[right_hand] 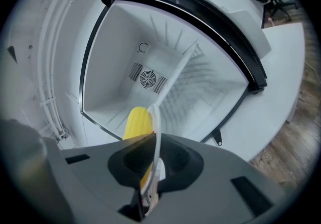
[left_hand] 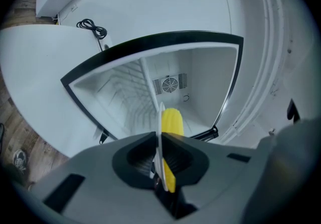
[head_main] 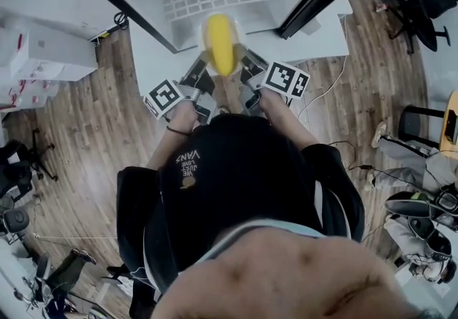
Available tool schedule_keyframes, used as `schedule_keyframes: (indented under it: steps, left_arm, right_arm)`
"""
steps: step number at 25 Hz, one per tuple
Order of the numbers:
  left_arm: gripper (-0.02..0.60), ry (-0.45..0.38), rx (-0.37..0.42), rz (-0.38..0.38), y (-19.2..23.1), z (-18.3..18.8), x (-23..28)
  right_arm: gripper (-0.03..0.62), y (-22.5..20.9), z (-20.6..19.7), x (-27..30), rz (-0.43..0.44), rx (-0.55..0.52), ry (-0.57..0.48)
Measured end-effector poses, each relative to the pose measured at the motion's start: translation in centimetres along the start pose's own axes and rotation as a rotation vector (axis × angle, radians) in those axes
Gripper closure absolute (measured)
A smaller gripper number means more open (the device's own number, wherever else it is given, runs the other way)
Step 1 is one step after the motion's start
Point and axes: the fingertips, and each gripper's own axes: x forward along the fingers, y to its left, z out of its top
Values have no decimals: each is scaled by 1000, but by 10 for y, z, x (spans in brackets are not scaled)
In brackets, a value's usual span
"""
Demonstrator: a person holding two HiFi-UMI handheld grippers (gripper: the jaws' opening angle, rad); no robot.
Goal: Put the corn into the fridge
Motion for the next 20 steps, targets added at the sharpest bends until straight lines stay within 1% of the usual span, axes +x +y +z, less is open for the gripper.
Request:
schedule_keyframes:
  steps: [7, 10, 13, 16, 20]
  left_arm:
    - [548, -24, -7, 0, -6, 4, 5]
    - [548, -52, -19, -20, -11, 7, 16]
    - [548, -83, -22, 5, -9, 9, 22]
    - [548, -114, -34, -14, -15, 13, 32]
    - [548, -148, -27, -7, -14, 25, 32]
  right_arm:
    - [564, 3, 9, 3, 14, -4, 20]
    - [565, 1, 20, 8, 23, -9, 41]
    - [565, -1, 30, 13, 33, -21, 71]
    - [565, 0, 40, 19, 49, -35, 98]
    - [563, 5, 43, 34, 64, -50, 127]
